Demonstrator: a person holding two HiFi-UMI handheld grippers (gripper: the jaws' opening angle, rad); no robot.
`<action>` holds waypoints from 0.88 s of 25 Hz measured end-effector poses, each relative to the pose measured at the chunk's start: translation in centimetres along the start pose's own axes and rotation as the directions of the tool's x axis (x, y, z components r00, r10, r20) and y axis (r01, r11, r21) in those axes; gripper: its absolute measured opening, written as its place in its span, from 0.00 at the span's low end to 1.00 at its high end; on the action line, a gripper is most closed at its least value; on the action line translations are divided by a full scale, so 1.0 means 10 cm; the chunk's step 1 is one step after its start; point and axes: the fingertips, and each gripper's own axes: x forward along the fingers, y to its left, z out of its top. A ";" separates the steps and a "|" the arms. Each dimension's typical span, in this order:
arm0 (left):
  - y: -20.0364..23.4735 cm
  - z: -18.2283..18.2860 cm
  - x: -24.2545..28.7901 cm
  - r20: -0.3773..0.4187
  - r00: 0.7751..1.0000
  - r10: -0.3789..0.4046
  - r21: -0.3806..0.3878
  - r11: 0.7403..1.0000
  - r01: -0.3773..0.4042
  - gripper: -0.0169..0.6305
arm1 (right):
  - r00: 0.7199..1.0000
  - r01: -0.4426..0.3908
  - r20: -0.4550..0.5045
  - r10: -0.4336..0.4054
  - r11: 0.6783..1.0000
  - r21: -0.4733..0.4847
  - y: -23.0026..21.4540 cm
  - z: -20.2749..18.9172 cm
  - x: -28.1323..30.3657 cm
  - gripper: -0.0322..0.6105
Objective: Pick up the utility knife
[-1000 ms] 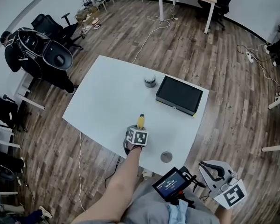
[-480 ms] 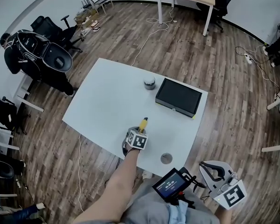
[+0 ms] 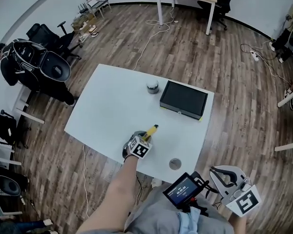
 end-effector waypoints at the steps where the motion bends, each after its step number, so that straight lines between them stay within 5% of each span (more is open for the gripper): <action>1: -0.01 0.01 0.03 -0.006 1.000 -0.010 0.009 1.000 0.010 0.22 | 1.000 0.003 0.002 -0.003 1.000 -0.001 -0.02 -0.02 -0.01 0.10; 12: 0.00 0.04 0.03 0.026 0.999 0.018 -0.041 0.999 -0.017 0.22 | 0.999 0.021 0.025 -0.020 1.000 -0.022 0.03 0.03 -0.01 0.10; 22: -0.04 0.68 -0.47 0.266 0.963 0.036 -0.149 0.989 0.004 0.22 | 0.998 0.021 -0.057 -0.022 1.000 -0.005 -0.01 -0.06 -0.04 0.10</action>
